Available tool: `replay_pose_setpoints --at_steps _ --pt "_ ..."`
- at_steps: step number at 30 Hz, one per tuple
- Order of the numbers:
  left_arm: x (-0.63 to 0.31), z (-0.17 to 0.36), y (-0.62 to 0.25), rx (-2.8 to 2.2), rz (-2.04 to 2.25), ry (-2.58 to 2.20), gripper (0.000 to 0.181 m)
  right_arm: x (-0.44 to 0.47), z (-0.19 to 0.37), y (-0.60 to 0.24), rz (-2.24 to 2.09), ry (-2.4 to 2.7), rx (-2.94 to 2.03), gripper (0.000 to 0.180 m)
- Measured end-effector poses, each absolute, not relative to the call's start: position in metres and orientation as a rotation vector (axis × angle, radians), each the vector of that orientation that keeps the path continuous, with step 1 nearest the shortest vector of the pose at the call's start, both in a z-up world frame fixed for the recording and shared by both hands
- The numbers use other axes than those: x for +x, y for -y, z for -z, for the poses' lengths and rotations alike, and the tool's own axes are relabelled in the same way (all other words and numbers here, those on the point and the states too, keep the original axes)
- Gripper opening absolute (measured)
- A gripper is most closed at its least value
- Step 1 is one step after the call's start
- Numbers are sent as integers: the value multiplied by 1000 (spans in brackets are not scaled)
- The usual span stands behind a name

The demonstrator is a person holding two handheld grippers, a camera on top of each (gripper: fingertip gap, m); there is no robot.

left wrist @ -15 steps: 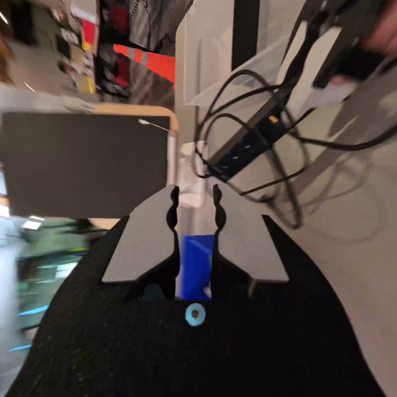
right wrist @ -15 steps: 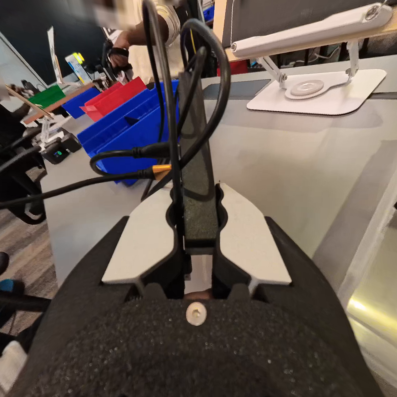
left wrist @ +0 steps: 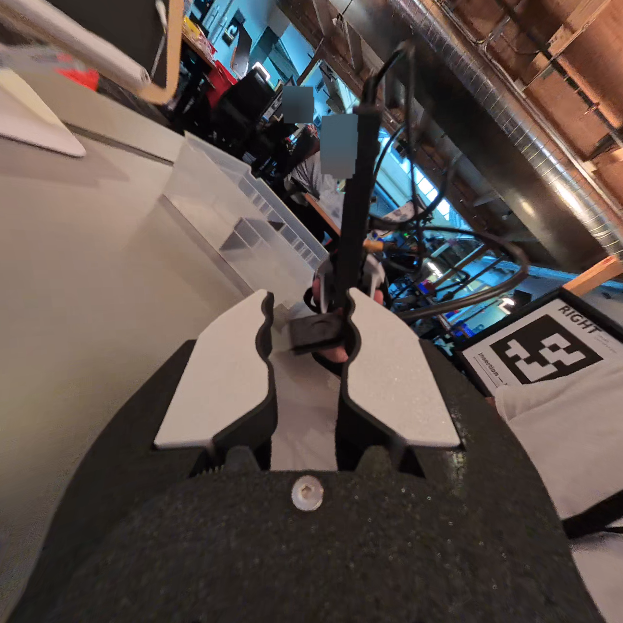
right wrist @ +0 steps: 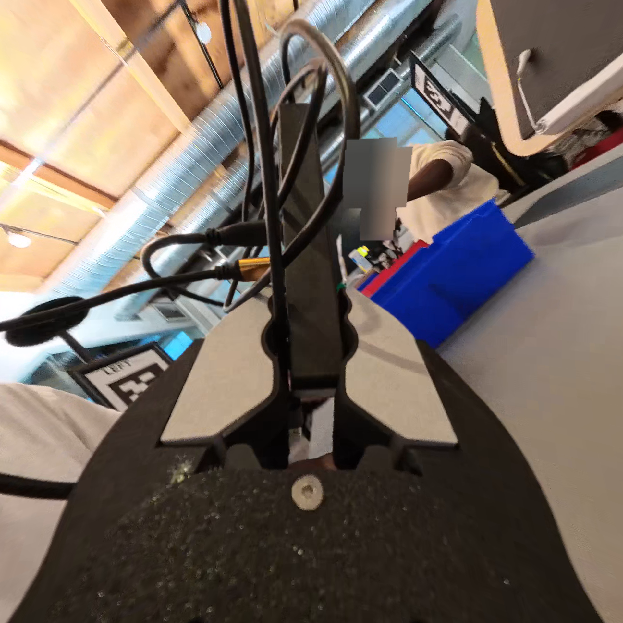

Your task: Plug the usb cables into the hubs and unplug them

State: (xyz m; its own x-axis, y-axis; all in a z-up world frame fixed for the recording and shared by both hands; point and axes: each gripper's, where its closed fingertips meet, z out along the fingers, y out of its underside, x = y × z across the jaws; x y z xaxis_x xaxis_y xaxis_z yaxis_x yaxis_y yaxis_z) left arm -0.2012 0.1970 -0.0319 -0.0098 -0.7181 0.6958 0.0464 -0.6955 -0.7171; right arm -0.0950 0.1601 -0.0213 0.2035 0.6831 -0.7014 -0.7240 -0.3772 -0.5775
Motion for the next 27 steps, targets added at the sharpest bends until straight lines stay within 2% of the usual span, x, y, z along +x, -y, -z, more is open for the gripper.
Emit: replay_pose_setpoints --at_steps 4,10,17,19,25,27 --pt "-182 50 -174 -1651 1788 -661 37 -103 16 -158 -1578 -92 -1211 32" --pt "-144 32 -147 -1516 1899 -733 39 -129 20 -153 -1683 -52 -1197 33" --pt "-138 19 -149 -1493 1810 -752 43 -156 42 -148 -1599 80 -1356 32" --pt "-137 28 -148 -1531 1750 -789 26 -164 45 -144 -1622 108 -1368 32" --pt "-146 31 -150 -1604 1634 -871 24 -177 49 -144 -1695 93 -1396 33" --pt "-150 33 -155 -1618 1556 -907 24 -178 57 -151 -1595 83 -1495 41"
